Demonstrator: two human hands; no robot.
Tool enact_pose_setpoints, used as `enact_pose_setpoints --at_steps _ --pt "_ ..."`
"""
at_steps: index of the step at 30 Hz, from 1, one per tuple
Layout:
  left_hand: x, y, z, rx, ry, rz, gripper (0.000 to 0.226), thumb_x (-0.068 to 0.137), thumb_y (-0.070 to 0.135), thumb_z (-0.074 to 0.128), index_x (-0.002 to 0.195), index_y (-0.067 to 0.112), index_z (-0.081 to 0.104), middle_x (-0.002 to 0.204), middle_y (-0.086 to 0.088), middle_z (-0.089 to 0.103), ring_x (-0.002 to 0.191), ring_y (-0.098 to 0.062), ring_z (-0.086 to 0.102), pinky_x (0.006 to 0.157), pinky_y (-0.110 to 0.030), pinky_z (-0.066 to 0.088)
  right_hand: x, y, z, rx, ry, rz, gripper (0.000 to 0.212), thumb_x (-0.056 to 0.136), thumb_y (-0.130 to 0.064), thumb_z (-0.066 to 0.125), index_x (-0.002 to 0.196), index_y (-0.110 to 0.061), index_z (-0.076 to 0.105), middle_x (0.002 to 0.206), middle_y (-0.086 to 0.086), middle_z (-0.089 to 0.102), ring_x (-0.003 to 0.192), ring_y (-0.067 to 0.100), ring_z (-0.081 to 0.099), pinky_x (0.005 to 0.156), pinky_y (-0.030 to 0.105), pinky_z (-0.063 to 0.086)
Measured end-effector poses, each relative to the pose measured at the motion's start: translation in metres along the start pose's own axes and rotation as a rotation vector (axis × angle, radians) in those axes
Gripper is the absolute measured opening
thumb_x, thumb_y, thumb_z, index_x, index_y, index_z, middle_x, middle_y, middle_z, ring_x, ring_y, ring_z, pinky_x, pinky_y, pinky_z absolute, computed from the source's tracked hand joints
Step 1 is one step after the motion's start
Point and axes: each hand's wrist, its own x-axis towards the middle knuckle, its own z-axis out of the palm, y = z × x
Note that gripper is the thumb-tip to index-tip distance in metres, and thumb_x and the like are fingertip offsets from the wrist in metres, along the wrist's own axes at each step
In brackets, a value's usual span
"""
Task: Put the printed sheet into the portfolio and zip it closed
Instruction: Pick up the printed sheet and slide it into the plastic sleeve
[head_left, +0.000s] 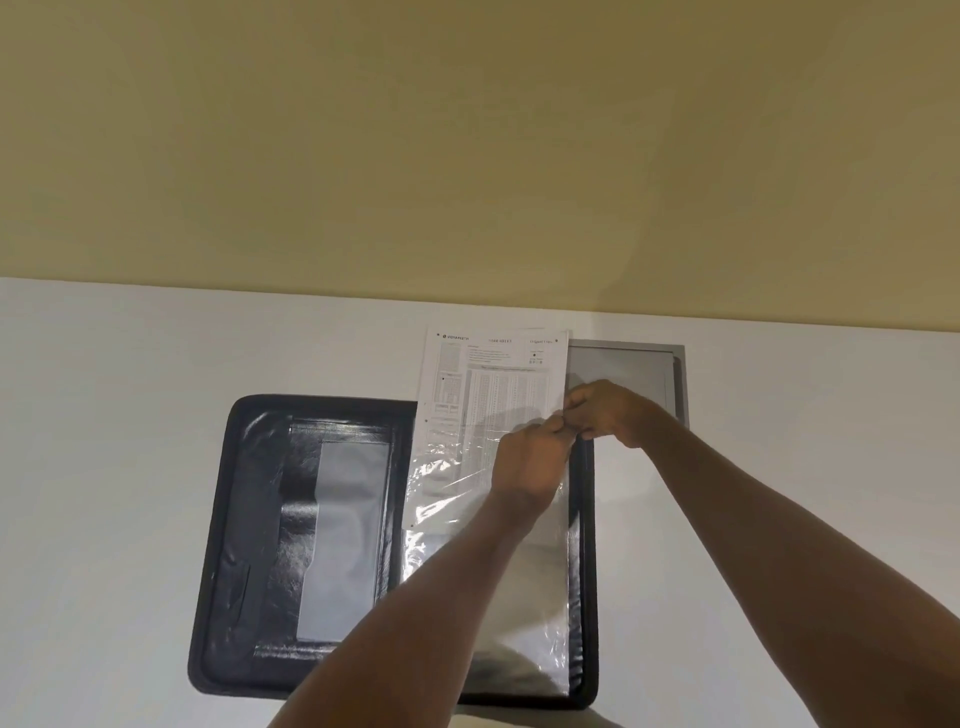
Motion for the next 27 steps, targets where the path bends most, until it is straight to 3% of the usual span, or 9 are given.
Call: enact_pose_setpoints --at_steps 3,5,8,11,16,21,24,27 --pt "-0.001 0.001 0.004 0.022 -0.010 0.000 0.013 0.083 0.014 0.079 0.093 0.022 0.076 0.077 0.001 0.071 0.059 -0.022 0.065 0.051 -0.032 0.056 0.003 -0.002 -0.001 -0.072 -0.027 0.016 0.019 0.082 -0.013 0.081 0.094 0.000 0.074 0.090 0.009 0.072 0.087 0.024 0.065 0.082 0.031 0.056" --pt "-0.002 0.001 0.006 0.004 -0.019 -0.009 0.005 0.086 0.014 0.075 0.088 0.018 0.073 0.076 -0.001 0.069 0.060 -0.023 0.064 0.052 -0.035 0.056 0.003 -0.008 -0.001 0.027 0.003 0.003 0.022 0.080 -0.012 0.083 0.098 -0.002 0.074 0.090 0.008 0.073 0.083 0.020 0.067 0.076 0.027 0.056" --pt "-0.004 -0.001 0.009 0.025 -0.031 -0.012 0.005 0.086 0.015 0.073 0.083 0.017 0.069 0.080 -0.001 0.068 0.064 -0.024 0.063 0.052 -0.035 0.054 0.007 -0.019 0.002 0.252 0.153 -0.081 0.004 0.090 -0.005 0.072 0.087 -0.004 0.070 0.090 0.010 0.071 0.070 0.015 0.063 0.056 0.019 0.051" --pt "-0.005 -0.001 0.013 0.023 -0.020 -0.017 0.005 0.091 0.019 0.067 0.087 0.017 0.070 0.084 -0.001 0.071 0.067 -0.021 0.065 0.056 -0.035 0.056 0.015 -0.022 0.001 0.219 0.272 -0.125 0.010 0.089 -0.002 0.070 0.094 0.007 0.071 0.100 0.019 0.074 0.072 0.021 0.062 0.058 0.025 0.049" --pt "-0.006 -0.004 0.019 -0.013 -0.015 -0.051 0.007 0.095 0.019 0.065 0.091 0.017 0.070 0.086 -0.001 0.071 0.071 -0.021 0.067 0.063 -0.037 0.060 0.014 -0.018 -0.002 0.162 0.145 -0.042 0.021 0.088 -0.001 0.072 0.107 0.008 0.070 0.102 0.017 0.072 0.070 0.020 0.065 0.065 0.027 0.054" --pt "-0.004 -0.006 0.022 0.020 -0.009 -0.049 0.009 0.095 0.021 0.065 0.090 0.020 0.072 0.081 0.000 0.072 0.066 -0.022 0.068 0.058 -0.034 0.057 0.012 -0.018 -0.002 -0.177 -0.055 0.082 0.031 0.086 -0.004 0.074 0.115 0.003 0.068 0.113 0.017 0.073 0.099 0.028 0.072 0.086 0.034 0.057" --pt "-0.003 -0.003 0.021 0.008 -0.018 -0.056 0.008 0.095 0.019 0.064 0.094 0.017 0.071 0.087 -0.002 0.072 0.072 -0.023 0.069 0.063 -0.036 0.060 0.014 -0.022 0.002 -0.118 0.094 -0.096 0.025 0.084 -0.006 0.077 0.108 0.000 0.071 0.104 0.013 0.075 0.086 0.024 0.070 0.073 0.032 0.054" --pt "-0.002 -0.001 0.016 0.028 -0.012 -0.017 0.002 0.089 0.016 0.072 0.087 0.015 0.071 0.084 -0.002 0.071 0.067 -0.022 0.068 0.056 -0.032 0.057 0.014 -0.031 0.006 -0.105 0.311 -0.296 0.010 0.087 -0.007 0.071 0.097 -0.003 0.073 0.093 0.004 0.069 0.086 0.018 0.062 0.075 0.025 0.044"
